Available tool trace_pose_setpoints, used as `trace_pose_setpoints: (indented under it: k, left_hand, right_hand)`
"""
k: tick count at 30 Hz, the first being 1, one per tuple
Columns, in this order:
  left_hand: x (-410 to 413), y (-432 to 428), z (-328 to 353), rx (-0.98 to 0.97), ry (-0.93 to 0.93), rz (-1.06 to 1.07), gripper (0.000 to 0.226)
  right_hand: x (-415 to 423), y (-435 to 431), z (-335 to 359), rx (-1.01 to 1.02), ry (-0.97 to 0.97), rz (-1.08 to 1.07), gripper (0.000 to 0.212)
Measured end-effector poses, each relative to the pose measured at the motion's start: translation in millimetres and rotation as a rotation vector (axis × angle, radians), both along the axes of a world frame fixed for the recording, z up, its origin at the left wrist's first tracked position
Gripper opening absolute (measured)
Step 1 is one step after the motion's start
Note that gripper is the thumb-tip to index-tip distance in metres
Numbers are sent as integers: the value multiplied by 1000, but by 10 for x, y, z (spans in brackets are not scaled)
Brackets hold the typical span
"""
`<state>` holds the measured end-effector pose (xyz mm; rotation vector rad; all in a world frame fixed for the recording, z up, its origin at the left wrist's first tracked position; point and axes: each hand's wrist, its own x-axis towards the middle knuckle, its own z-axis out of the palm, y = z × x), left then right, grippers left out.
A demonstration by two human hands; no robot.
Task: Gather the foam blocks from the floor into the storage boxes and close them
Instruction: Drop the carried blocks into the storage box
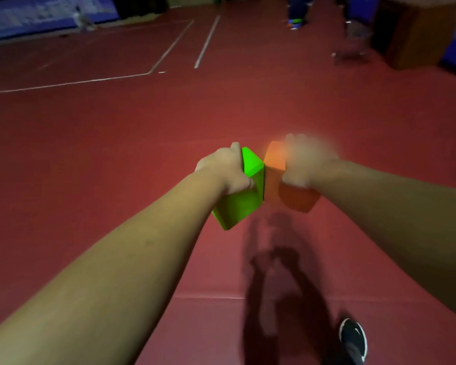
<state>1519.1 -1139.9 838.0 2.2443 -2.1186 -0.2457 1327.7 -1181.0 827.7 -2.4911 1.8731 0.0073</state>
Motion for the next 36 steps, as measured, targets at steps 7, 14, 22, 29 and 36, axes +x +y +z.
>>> trace_pose_setpoints:
  k: [7, 14, 22, 29, 36]
  left_hand:
    - [-2115, -526, -20, 25, 42, -352, 79]
    - [-4576, -783, -127, -5, 63, -673, 82]
    - [-7356, -988, -305, -14, -7, -886, 85]
    - [-9199, -728, -262, -11, -52, -1089, 86]
    - [-10896, -12, -249, -6, -77, -1415, 90]
  right_hand:
    - [-2154, 234, 94, 48, 19, -335, 54]
    - [-4507, 535, 24, 107, 6, -629, 67]
    - [-6995, 638, -129, 170, -27, -862, 74]
    - [-8533, 1210, -200, 143, -84, -1079, 74]
    - [-9648, 2319, -309, 105, -167, -1396, 69]
